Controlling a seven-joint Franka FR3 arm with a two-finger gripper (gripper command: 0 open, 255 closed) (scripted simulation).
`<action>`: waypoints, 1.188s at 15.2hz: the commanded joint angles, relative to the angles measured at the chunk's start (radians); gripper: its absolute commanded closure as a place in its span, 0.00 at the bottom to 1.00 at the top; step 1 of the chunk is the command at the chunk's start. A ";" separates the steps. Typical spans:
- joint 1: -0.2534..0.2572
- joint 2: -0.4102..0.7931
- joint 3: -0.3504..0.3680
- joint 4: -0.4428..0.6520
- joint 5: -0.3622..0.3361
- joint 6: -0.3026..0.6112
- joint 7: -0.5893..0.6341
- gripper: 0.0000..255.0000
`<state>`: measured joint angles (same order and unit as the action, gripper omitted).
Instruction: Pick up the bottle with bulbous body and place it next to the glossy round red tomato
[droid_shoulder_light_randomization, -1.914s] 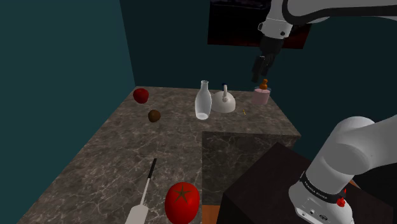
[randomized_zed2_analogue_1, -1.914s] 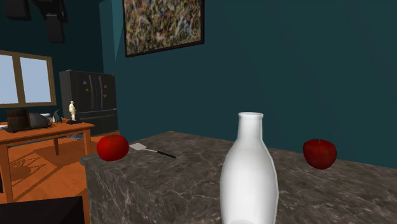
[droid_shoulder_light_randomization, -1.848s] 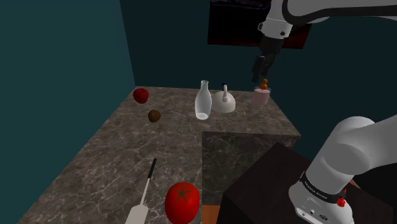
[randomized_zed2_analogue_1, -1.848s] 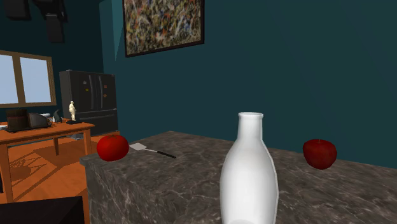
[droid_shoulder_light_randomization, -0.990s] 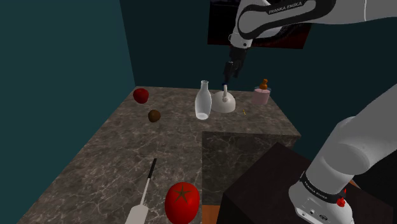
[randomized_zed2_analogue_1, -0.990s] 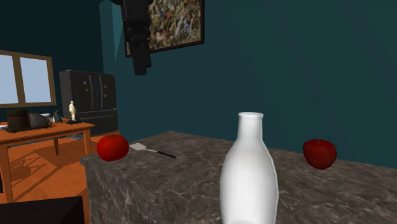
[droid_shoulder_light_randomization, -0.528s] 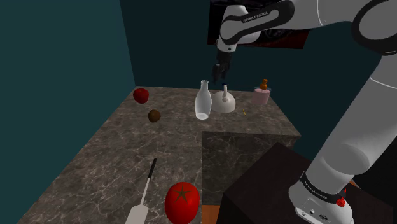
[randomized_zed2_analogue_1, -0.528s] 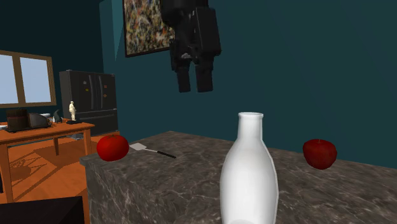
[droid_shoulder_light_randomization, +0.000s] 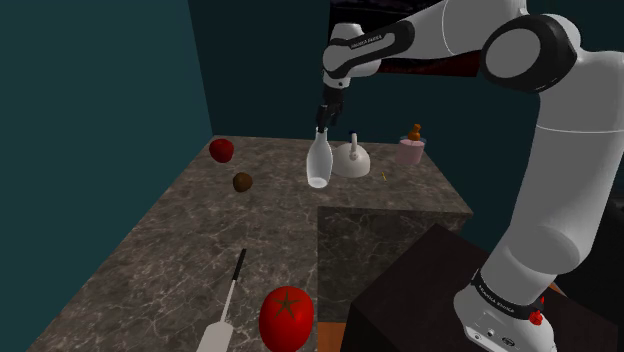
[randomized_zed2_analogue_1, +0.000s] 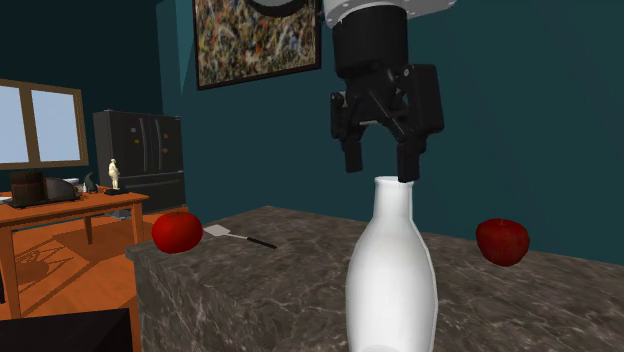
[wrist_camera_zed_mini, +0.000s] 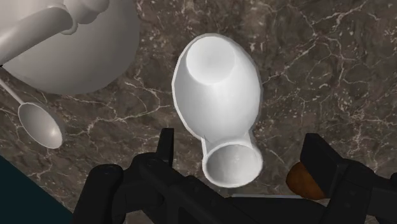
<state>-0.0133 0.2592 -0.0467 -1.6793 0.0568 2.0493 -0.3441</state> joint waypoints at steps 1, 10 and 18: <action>0.000 0.019 0.001 0.001 0.002 0.019 -0.002 0.00; 0.001 0.049 0.003 -0.032 0.005 0.082 -0.004 0.00; 0.001 0.049 0.003 -0.031 0.005 0.081 -0.004 1.00</action>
<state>-0.0120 0.3080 -0.0439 -1.7105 0.0613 2.1308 -0.3476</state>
